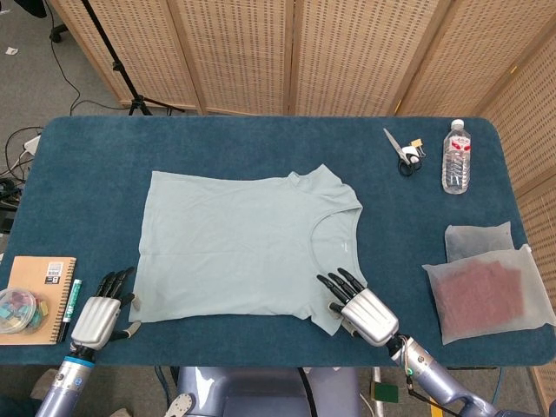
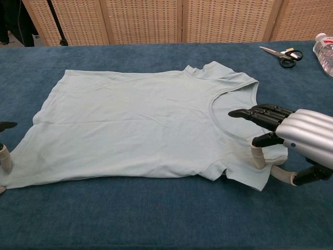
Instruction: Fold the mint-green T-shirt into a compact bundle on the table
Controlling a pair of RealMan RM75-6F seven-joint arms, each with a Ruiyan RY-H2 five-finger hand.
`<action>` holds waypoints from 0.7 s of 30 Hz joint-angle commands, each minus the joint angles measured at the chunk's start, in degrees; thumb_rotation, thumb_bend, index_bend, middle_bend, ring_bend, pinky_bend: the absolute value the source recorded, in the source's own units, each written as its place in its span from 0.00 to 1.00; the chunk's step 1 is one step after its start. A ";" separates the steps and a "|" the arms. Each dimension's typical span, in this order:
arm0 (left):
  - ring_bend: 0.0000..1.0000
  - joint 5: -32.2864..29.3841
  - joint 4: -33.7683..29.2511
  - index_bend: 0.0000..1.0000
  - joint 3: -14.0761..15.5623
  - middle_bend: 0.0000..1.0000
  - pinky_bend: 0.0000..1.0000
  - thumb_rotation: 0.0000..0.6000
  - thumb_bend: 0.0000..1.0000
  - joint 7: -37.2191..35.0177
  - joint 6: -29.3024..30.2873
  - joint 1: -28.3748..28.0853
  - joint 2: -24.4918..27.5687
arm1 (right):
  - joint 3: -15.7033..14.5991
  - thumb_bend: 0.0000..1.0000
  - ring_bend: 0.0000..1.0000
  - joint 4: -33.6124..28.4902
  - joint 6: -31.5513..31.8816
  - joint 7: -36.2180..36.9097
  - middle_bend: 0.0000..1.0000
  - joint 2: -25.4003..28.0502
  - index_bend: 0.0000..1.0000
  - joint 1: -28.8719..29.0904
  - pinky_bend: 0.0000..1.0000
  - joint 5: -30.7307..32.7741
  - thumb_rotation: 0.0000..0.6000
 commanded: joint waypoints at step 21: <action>0.00 -0.74 1.43 0.65 -0.53 0.00 0.00 1.00 0.41 0.80 -0.44 -0.44 -0.98 | 0.09 0.77 0.00 -0.46 0.17 0.41 0.00 0.34 0.65 0.08 0.00 0.05 1.00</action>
